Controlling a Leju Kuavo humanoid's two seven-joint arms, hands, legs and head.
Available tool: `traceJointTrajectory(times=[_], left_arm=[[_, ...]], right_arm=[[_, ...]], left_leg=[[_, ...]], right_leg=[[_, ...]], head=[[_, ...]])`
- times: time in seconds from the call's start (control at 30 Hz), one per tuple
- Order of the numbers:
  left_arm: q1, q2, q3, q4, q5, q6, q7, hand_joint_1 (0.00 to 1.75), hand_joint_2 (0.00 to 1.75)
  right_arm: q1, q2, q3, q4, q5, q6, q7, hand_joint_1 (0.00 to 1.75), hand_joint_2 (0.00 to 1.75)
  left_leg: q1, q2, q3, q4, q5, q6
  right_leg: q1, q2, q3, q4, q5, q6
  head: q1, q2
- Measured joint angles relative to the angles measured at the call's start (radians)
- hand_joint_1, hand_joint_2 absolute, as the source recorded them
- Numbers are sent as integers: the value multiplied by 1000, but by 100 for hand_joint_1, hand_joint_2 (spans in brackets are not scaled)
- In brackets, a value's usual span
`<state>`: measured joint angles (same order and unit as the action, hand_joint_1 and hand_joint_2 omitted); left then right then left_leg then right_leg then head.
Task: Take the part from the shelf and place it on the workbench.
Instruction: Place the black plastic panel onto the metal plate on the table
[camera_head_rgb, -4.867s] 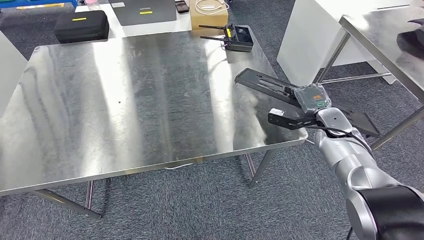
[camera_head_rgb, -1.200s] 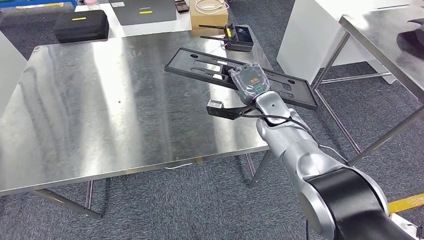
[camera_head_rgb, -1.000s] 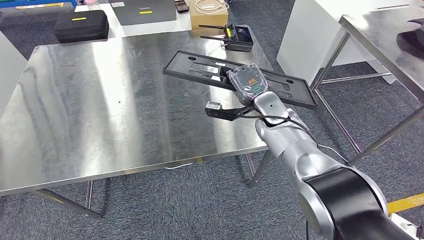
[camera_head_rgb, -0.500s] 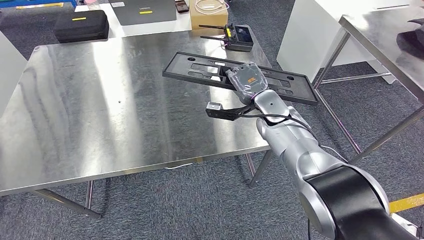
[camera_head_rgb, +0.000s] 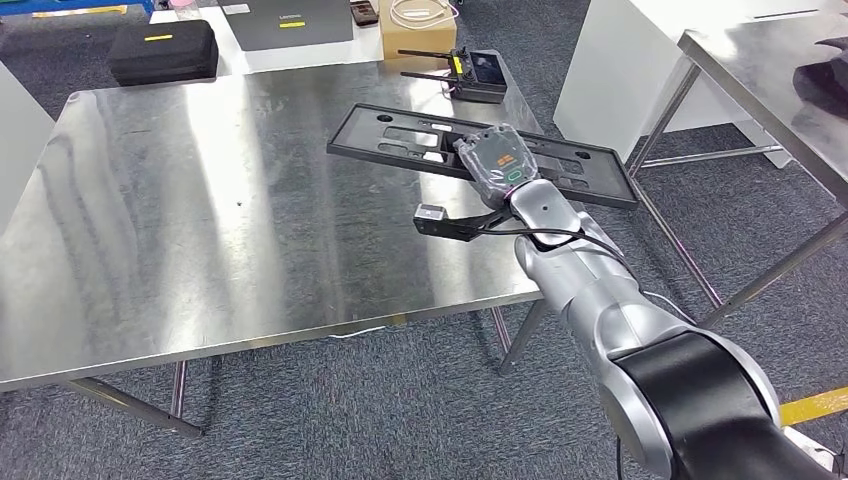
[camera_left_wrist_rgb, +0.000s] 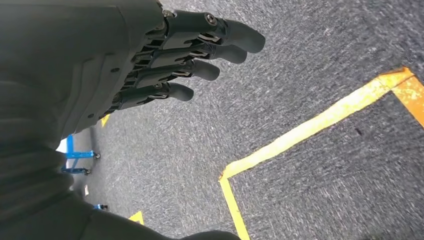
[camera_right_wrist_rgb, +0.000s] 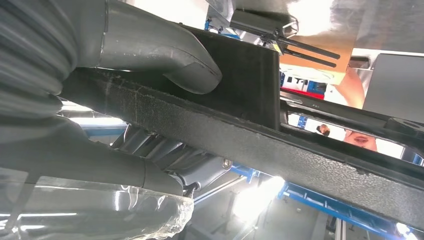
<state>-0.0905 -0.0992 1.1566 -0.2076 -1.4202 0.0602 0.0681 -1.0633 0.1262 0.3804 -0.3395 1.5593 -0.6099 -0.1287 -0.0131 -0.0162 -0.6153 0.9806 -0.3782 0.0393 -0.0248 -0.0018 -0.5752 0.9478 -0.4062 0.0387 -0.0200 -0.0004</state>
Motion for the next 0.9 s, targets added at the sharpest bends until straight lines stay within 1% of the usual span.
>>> traceJointTrajectory(times=[0.23, 0.47, 0.67, 0.9], left_arm=[[0, 4, 9, 0, 15, 17, 18, 0, 175], [0, 4, 25, 0, 33, 18, 24, 0, 175], [0, 4, 30, 0, 34, 15, 11, 0, 175], [0, 2, 41, 0, 53, 20, -16, 0, 175]], right_arm=[[-1, -31, -21, 1, -4, 14, 40, 175, 175], [-10, -70, -43, 9, 3, 43, 115, 175, 175], [-8, -99, -46, 16, 2, 37, 120, 175, 175], [-4, -111, -71, 16, 6, 37, 113, 175, 175]], left_leg=[[0, 0, 0, 0, 0, 0], [0, 0, 0, 0, 0, 0], [0, 0, 0, 0, 0, 0], [0, 0, 0, 0, 0, 0]], right_leg=[[0, 0, 0, 0, 0, 0], [0, 0, 0, 0, 0, 0], [0, 0, 0, 0, 0, 0], [0, 0, 0, 0, 0, 0]], head=[[0, 0], [0, 0], [0, 0], [0, 0]])
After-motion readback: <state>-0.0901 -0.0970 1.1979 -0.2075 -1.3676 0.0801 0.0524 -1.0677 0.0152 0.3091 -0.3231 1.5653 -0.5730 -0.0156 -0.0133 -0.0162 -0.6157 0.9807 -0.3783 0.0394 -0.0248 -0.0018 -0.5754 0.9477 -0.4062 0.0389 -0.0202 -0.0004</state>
